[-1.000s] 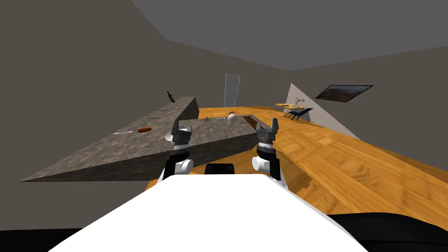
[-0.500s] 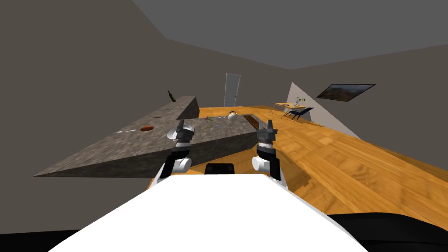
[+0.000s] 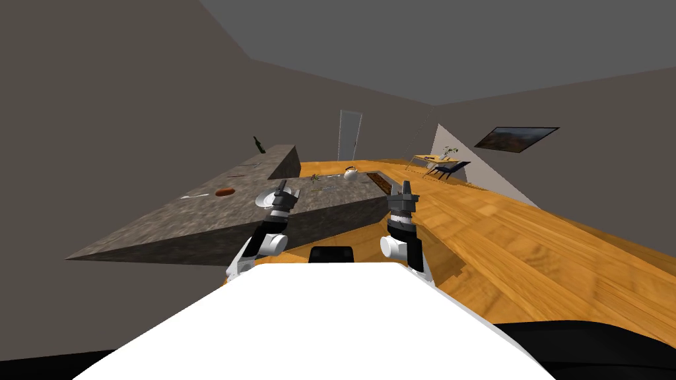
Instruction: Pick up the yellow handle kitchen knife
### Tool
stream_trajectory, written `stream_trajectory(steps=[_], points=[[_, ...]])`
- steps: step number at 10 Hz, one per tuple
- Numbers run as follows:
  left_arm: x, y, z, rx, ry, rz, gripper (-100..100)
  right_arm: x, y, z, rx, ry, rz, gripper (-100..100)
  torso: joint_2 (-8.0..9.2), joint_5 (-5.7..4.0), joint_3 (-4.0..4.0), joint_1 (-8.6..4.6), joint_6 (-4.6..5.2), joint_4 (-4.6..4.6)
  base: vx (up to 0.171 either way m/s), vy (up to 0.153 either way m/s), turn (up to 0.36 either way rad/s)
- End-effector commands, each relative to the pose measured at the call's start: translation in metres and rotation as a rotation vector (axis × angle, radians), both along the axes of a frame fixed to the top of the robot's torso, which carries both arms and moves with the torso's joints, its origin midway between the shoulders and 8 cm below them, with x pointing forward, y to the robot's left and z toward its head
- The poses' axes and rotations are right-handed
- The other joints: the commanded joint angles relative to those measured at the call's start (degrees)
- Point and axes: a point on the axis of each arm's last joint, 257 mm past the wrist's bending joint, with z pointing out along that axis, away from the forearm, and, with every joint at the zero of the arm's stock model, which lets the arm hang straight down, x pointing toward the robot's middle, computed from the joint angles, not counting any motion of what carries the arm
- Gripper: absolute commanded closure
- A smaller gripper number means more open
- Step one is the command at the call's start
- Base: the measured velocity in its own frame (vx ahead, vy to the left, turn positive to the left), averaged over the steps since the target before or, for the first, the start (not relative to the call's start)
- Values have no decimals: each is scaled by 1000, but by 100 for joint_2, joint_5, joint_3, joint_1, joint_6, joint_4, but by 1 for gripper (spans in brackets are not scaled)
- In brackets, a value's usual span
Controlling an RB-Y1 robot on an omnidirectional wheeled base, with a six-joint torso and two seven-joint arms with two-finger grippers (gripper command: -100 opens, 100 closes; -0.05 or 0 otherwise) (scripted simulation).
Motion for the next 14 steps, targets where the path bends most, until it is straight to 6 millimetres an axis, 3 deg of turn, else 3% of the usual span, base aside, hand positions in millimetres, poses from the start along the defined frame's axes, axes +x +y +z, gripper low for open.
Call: stream_trajectory(steps=[1, 8, 14], points=[[12, -3, -12, -5, 53, -41, -100, 0, 0, 0, 0, 0, 0, 0, 0, 0, 0, 0, 0, 0, -59, 11, -19], [46, -6, -50, -24, 232, -122, -100, 0, 0, 0, 0, 0, 0, 0, -9, -1, -6, -3, 1, -2, -41, 7, -32], [77, 3, -85, -42, 402, -161, -100, 0, 0, 0, 0, 0, 0, 0, -19, -2, -11, -8, -1, -4, -28, 2, -50]])
